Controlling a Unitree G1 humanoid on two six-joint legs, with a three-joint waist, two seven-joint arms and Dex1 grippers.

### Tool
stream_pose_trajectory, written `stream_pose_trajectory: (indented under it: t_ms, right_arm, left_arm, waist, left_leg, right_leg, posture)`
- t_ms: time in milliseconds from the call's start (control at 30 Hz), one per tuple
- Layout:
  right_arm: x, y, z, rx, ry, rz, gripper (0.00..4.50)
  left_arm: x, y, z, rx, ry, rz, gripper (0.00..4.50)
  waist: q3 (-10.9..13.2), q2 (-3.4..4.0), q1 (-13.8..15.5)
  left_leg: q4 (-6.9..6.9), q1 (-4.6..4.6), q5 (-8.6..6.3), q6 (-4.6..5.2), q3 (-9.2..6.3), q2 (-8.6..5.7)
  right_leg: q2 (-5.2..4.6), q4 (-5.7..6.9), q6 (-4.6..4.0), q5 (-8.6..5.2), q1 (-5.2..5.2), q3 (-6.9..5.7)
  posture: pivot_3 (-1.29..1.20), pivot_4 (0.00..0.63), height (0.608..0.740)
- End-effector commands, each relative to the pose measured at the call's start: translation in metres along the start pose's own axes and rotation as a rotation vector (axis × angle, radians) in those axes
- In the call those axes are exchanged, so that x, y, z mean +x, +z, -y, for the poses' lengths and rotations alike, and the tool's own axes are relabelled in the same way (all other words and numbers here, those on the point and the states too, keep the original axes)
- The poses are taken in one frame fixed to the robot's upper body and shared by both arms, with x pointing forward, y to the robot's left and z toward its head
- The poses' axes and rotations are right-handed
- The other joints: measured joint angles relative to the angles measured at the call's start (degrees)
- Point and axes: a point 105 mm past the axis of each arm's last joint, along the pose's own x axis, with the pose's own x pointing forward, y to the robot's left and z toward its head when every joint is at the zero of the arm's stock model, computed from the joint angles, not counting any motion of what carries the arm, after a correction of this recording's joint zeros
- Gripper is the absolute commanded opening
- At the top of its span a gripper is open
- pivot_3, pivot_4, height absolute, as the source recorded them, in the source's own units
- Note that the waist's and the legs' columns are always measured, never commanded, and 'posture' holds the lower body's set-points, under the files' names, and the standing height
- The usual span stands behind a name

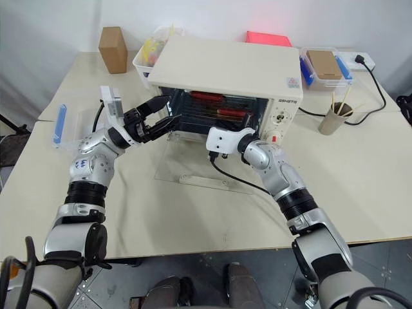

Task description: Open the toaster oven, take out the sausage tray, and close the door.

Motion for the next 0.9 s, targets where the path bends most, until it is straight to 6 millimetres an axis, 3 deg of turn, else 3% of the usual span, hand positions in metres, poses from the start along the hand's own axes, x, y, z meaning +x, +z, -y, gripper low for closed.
stream_pose_trajectory:
  t_ms: [33, 233, 467, 733, 900]
  right_arm:
    - [-0.015, 0.029, 0.022, -0.006, -0.069, 0.105, 0.18]
    - [-0.043, 0.036, 0.010, -0.003, -0.038, 0.122, 0.18]
    - [-0.098, 0.034, -0.023, -0.031, 0.044, 0.076, 0.18]
    - [-0.114, 0.038, -0.035, -0.054, 0.044, 0.063, 0.18]
    - [-0.116, 0.039, -0.035, -0.111, 0.026, 0.083, 0.18]
  left_arm:
    - [0.003, 0.009, -0.004, 0.022, -0.001, 0.015, 4.50]
    - [0.003, 0.005, -0.005, -0.019, 0.001, 0.012, 4.50]
    - [-0.006, 0.001, -0.006, -0.124, -0.030, -0.040, 4.50]
    - [-0.023, -0.005, -0.005, -0.144, -0.016, -0.092, 4.50]
    - [-0.046, -0.003, -0.001, -0.347, 0.022, -0.143, 4.50]
  waist:
    - [0.00, 0.00, 0.03]
    - [0.00, 0.00, 0.61]
    - [0.00, 0.00, 2.18]
    - [0.01, -0.01, 2.57]
    - [0.01, -0.01, 2.20]
  left_leg:
    - [0.10, -0.05, 0.00, 0.00, 0.00, 0.00]
    - [0.85, -0.37, -0.02, 0.06, -0.05, -0.02]
    - [0.80, -0.39, -0.03, 0.07, -0.11, -0.03]
    - [0.99, -0.27, 0.01, 0.07, 0.02, -0.07]
    - [0.97, -0.27, 0.01, 0.07, -0.01, -0.04]
  right_leg:
    - [-0.01, 0.00, 0.00, 0.00, 0.00, 0.01]
    - [-0.09, 0.13, 0.00, 0.00, -0.02, 0.02]
    - [-0.06, 0.11, 0.00, 0.00, -0.03, -0.06]
    - [-0.03, 0.13, -0.02, -0.01, -0.02, 0.08]
    - [-0.02, 0.14, -0.03, -0.01, -0.03, 0.09]
  posture:
    - [0.00, 0.150, 0.740]
    - [0.00, 0.150, 0.740]
    - [0.00, 0.150, 0.740]
    - [0.00, 0.150, 0.740]
    - [0.00, 0.150, 0.740]
